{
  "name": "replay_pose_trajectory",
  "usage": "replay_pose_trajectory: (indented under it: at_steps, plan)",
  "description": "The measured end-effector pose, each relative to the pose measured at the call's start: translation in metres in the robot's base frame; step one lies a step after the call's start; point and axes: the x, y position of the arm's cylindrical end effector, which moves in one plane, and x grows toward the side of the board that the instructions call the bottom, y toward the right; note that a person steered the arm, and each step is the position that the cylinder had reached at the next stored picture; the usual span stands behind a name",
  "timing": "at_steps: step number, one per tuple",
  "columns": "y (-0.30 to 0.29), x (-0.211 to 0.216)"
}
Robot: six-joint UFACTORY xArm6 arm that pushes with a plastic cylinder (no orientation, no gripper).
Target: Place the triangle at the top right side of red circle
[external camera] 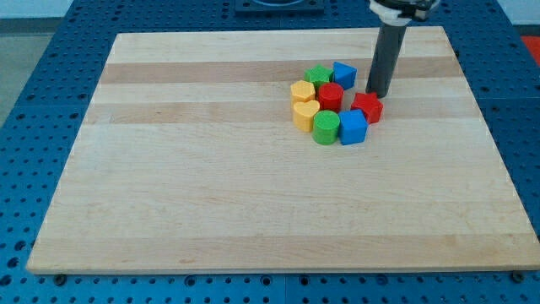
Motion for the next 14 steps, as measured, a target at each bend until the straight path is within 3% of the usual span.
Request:
replay_pose_trajectory:
  at_steps: [2,3,5,10,14]
  plan:
    - [0.000,-0.054]
    - [-0.016,-0.058]
    - [-0.057,-0.058]
    - [-0.057,-0.032]
    - [-0.001,-0.019]
